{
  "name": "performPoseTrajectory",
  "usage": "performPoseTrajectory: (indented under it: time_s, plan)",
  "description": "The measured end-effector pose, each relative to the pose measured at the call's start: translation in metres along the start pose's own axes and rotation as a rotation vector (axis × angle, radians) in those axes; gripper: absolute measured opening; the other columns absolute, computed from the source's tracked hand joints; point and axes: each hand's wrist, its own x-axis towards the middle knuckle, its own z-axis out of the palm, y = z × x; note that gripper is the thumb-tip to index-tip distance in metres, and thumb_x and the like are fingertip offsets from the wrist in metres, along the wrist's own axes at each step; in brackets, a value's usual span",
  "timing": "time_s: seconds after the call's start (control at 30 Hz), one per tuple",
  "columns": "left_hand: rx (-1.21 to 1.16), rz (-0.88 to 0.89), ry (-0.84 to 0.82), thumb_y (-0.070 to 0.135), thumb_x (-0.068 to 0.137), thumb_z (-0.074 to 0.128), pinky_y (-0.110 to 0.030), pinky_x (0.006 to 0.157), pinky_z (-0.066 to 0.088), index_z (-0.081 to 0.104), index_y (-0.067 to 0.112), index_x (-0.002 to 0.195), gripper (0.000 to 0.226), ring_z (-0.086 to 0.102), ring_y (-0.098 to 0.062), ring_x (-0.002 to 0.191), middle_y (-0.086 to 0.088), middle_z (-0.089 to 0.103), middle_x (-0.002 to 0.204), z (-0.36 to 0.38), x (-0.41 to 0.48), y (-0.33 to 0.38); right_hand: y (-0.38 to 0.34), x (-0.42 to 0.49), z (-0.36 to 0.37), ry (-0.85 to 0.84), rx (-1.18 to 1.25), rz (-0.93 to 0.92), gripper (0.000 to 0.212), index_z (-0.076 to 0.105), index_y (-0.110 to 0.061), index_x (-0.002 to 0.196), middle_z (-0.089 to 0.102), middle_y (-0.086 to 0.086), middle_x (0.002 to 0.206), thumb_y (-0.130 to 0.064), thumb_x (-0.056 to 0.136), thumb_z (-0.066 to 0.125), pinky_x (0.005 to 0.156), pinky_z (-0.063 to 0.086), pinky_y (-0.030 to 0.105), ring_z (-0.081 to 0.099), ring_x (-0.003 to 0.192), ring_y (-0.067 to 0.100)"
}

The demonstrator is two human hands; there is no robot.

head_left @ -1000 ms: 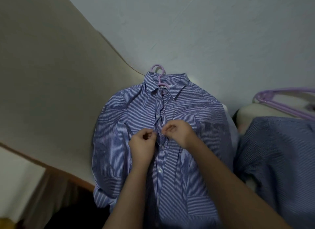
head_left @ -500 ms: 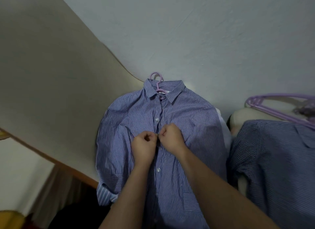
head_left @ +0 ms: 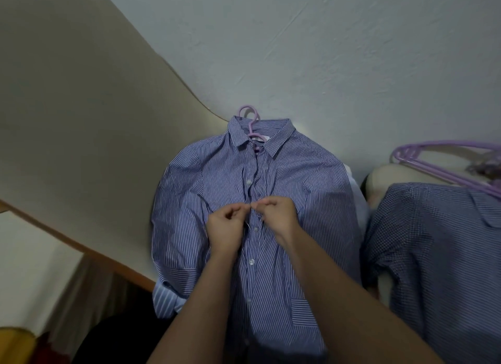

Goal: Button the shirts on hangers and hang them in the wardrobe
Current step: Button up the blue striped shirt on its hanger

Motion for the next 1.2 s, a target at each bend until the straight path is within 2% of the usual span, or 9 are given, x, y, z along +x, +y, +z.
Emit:
performPoseTrajectory:
  time_s: [0.1,0.23,0.33,0.47,0.6,0.77,0.93,1.07,1.2]
  plan:
    - [0.014,0.018,-0.006,0.010,0.088,0.076,-0.017,0.069,0.053,0.080,0.017,0.087,0.008,0.068,-0.013,0.075,0.001,0.076,0.078,-0.001,0.000,0.001,0.001,-0.001,0.000,0.004,-0.004,-0.013,0.018,0.072,-0.016,0.071,0.072,0.009,0.078,-0.005,0.085,0.074,0.062,0.046,0.023,0.058,0.063,0.009]
    - [0.073,0.023,0.029,0.014,0.088,0.076,-0.031,0.070,0.055,0.079,0.017,0.084,0.006,0.070,-0.022,0.075,-0.002,0.075,0.075,0.002,0.000,-0.002,0.003,-0.002,0.001,0.009,-0.018,-0.035,0.015,0.072,-0.014,0.074,0.069,-0.002,0.073,-0.005,0.086,0.073,0.064,0.046,0.021,0.058,0.062,0.003]
    - [0.066,0.013,0.027,0.016,0.089,0.075,-0.033,0.073,0.055,0.079,0.020,0.083,0.009,0.070,-0.022,0.076,-0.002,0.075,0.076,0.002,0.001,-0.002,0.004,0.000,0.002,0.017,-0.024,-0.030,0.015,0.071,-0.015,0.074,0.071,0.000,0.077,-0.005,0.086,0.074,0.064,0.046,0.020,0.062,0.068,0.006]
    - [-0.157,-0.133,-0.009,0.013,0.090,0.072,-0.034,0.075,0.055,0.079,0.025,0.068,0.026,0.068,-0.021,0.073,-0.005,0.075,0.074,-0.003,0.002,0.001,0.005,-0.001,0.002,0.016,-0.025,-0.032,0.008,0.073,-0.011,0.078,0.069,-0.001,0.075,-0.008,0.084,0.076,0.061,0.045,0.016,0.061,0.068,0.004]
    - [-0.177,-0.174,-0.086,0.009,0.089,0.074,-0.023,0.066,0.056,0.080,0.008,0.091,0.007,0.067,-0.008,0.065,-0.001,0.075,0.073,-0.008,0.003,0.007,0.005,-0.001,-0.001,-0.006,-0.015,-0.044,0.013,0.071,-0.015,0.074,0.067,-0.004,0.071,-0.008,0.084,0.077,0.061,0.045,0.015,0.059,0.064,0.002]
    - [-0.211,-0.314,-0.236,0.007,0.085,0.077,-0.015,0.048,0.046,0.079,0.008,0.088,0.004,0.057,-0.008,0.055,0.000,0.070,0.062,-0.017,0.010,0.019,0.003,-0.004,-0.005,-0.034,0.003,-0.019,0.005,0.074,-0.008,0.084,0.067,0.002,0.072,-0.006,0.088,0.071,0.055,0.046,0.016,0.055,0.059,0.008]
    - [-0.141,-0.373,-0.296,0.001,0.078,0.082,-0.015,0.051,0.049,0.077,0.005,0.084,0.009,0.059,-0.006,0.054,0.000,0.071,0.064,-0.016,0.018,0.025,0.001,-0.005,-0.008,-0.038,0.018,-0.014,0.013,0.072,-0.003,0.087,0.060,0.005,0.065,0.000,0.093,0.061,0.048,0.043,0.015,0.050,0.054,0.011]
    - [-0.136,-0.327,-0.218,-0.003,0.074,0.083,-0.015,0.049,0.047,0.073,-0.001,0.084,0.014,0.059,-0.005,0.050,-0.006,0.071,0.070,-0.007,0.013,0.024,0.002,-0.004,-0.009,-0.056,0.030,-0.027,0.024,0.069,-0.002,0.074,0.056,0.006,0.060,-0.017,0.092,0.069,0.049,0.043,0.017,0.049,0.053,0.013]
    - [-0.139,-0.285,-0.163,-0.003,0.076,0.082,-0.016,0.053,0.050,0.074,0.000,0.087,0.014,0.064,-0.005,0.053,-0.005,0.073,0.068,-0.004,0.007,0.021,0.004,-0.003,-0.008,-0.057,0.007,-0.021,0.032,0.074,0.000,0.078,0.057,0.007,0.062,-0.031,0.079,0.082,0.055,0.045,0.021,0.050,0.054,0.010]
